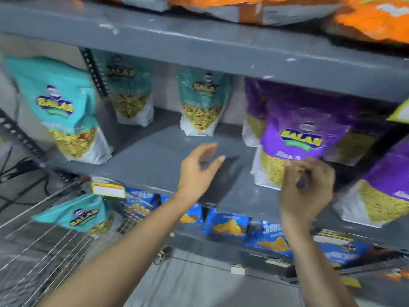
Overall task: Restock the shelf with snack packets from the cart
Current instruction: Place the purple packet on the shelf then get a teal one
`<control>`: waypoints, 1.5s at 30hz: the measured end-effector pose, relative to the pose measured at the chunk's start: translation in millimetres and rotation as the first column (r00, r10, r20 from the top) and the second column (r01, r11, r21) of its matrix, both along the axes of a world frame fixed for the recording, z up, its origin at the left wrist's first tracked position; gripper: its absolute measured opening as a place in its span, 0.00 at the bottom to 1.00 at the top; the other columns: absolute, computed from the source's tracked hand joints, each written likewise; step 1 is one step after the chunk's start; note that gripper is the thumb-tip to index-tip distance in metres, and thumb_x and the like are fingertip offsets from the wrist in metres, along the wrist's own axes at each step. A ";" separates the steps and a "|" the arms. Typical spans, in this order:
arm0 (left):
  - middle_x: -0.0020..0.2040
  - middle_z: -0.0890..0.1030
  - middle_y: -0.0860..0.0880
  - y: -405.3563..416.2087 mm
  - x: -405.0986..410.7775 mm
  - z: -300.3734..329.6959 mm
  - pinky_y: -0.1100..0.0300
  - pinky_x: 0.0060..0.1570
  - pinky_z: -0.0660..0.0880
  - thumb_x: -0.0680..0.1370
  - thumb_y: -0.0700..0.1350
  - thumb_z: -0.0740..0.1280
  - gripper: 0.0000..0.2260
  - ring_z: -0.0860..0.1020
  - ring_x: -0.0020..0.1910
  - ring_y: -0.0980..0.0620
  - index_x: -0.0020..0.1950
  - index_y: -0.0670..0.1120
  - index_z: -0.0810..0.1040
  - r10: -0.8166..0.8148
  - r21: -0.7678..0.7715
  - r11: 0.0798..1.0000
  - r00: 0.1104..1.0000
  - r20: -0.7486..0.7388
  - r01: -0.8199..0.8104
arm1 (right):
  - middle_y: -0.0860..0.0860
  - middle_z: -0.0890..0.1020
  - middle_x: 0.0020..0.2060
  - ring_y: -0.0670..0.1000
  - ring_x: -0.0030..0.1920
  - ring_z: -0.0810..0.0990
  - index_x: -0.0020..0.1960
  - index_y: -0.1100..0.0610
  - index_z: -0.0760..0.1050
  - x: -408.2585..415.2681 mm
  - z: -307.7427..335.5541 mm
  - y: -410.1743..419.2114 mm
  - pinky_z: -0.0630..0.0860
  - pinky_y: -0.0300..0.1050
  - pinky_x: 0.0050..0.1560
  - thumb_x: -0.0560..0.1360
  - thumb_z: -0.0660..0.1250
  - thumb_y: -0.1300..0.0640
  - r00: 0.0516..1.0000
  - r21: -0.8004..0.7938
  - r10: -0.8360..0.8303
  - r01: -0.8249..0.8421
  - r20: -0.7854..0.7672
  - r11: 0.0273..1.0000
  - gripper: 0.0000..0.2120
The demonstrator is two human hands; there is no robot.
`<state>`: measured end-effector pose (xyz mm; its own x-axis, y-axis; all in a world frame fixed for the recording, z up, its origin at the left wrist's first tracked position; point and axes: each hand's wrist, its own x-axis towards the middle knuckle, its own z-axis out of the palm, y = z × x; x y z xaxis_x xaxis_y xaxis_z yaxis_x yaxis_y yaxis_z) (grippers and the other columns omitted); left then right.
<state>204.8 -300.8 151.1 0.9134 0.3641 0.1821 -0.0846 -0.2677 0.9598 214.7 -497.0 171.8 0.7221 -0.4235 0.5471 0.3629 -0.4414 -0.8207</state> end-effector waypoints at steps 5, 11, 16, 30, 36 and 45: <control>0.38 0.84 0.52 145.0 -122.2 -86.5 0.60 0.42 0.76 0.74 0.39 0.72 0.05 0.80 0.36 0.64 0.44 0.49 0.82 0.303 0.096 0.953 0.906 -0.296 -0.288 | 0.52 0.82 0.38 0.48 0.42 0.80 0.37 0.58 0.81 -65.9 -47.9 144.0 0.74 0.37 0.47 0.70 0.74 0.65 0.817 -0.122 0.532 -0.565 -0.224 0.816 0.05; 0.38 0.78 0.42 294.0 -225.6 -179.0 0.53 0.41 0.72 0.72 0.50 0.74 0.13 0.75 0.39 0.48 0.43 0.40 0.80 0.233 0.156 0.969 0.495 -0.837 -0.193 | 0.57 0.85 0.34 0.51 0.34 0.82 0.37 0.60 0.83 -116.0 -150.5 287.2 0.78 0.45 0.40 0.68 0.72 0.66 0.463 -0.083 0.627 -0.839 -0.626 0.537 0.03; 0.55 0.82 0.40 368.0 -236.4 -224.8 0.51 0.53 0.79 0.69 0.60 0.73 0.29 0.81 0.51 0.41 0.61 0.41 0.76 0.238 0.161 0.967 0.484 -0.842 -0.196 | 0.61 0.87 0.39 0.51 0.39 0.83 0.43 0.64 0.85 -105.6 -217.4 367.6 0.72 0.37 0.35 0.71 0.71 0.64 0.319 0.010 0.503 -0.837 -0.804 0.547 0.05; 0.56 0.84 0.41 361.9 -214.3 -230.1 0.45 0.58 0.79 0.73 0.62 0.65 0.25 0.82 0.53 0.43 0.57 0.43 0.79 0.383 -0.062 0.844 0.680 -0.625 -0.532 | 0.59 0.83 0.38 0.55 0.37 0.79 0.42 0.64 0.79 -79.6 -277.0 428.2 0.76 0.49 0.39 0.74 0.70 0.50 0.258 0.097 0.489 -0.802 -0.833 0.589 0.15; 0.48 0.84 0.44 338.5 -249.0 -147.6 0.40 0.50 0.80 0.74 0.67 0.58 0.24 0.82 0.49 0.40 0.50 0.47 0.77 0.448 0.102 0.879 0.737 -0.506 -0.465 | 0.43 0.61 0.20 0.41 0.22 0.64 0.26 0.47 0.56 -151.1 -194.2 380.3 0.56 0.33 0.24 0.74 0.70 0.54 0.424 0.066 0.677 -0.818 -0.602 0.571 0.27; 0.38 0.80 0.52 276.3 -203.4 4.8 0.51 0.42 0.76 0.79 0.55 0.61 0.14 0.75 0.38 0.55 0.44 0.45 0.75 0.359 0.107 0.931 0.926 -0.113 -0.348 | 0.42 0.67 0.18 0.41 0.22 0.58 0.24 0.46 0.56 -139.4 -30.4 294.2 0.55 0.30 0.25 0.73 0.72 0.59 0.605 0.144 0.739 -0.736 -0.298 0.661 0.29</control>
<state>1.4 -24.4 155.9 0.7456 0.6564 0.1153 0.1530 -0.3369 0.9290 75.3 -202.9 141.4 0.9145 0.3255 0.2401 0.2955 -0.1321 -0.9462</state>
